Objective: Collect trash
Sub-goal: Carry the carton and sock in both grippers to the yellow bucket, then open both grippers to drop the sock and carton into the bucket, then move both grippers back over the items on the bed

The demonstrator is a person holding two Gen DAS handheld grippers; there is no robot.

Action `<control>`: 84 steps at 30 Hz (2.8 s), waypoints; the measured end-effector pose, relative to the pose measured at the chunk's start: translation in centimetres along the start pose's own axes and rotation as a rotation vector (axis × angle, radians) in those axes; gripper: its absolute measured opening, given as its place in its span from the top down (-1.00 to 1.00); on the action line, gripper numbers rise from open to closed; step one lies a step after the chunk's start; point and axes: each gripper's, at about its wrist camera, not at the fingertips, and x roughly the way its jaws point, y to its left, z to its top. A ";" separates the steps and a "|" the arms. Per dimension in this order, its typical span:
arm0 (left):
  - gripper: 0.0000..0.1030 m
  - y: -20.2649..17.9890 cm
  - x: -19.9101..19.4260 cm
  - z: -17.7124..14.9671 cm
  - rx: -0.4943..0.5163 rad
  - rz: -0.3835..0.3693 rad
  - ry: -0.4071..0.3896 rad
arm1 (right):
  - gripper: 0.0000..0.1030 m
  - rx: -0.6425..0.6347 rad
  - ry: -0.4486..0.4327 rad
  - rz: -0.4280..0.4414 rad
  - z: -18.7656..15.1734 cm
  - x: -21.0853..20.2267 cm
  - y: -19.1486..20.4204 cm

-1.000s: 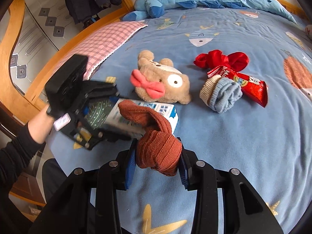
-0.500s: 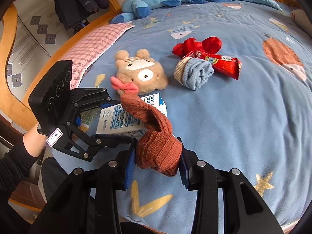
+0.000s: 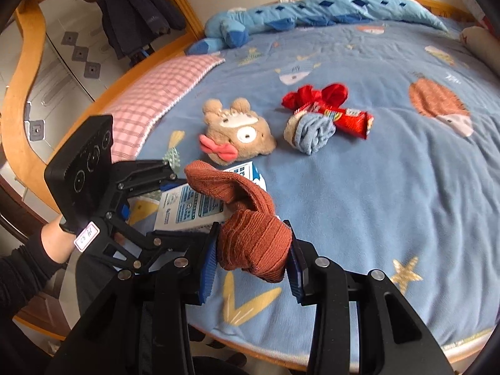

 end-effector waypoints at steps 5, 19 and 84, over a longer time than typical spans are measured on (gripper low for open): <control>-0.05 -2.5 -1.2 1.5 -0.031 0.047 -0.041 | 0.27 0.009 -0.084 -0.010 -1.3 -4.6 0.3; -0.05 -14.7 0.3 6.2 -0.003 -0.078 -0.121 | 0.27 0.161 -0.341 -0.162 -11.0 -20.0 -3.0; -0.86 -39.6 18.1 11.7 0.110 -0.330 0.118 | -0.34 0.692 -0.250 -0.761 -37.2 -30.7 -14.1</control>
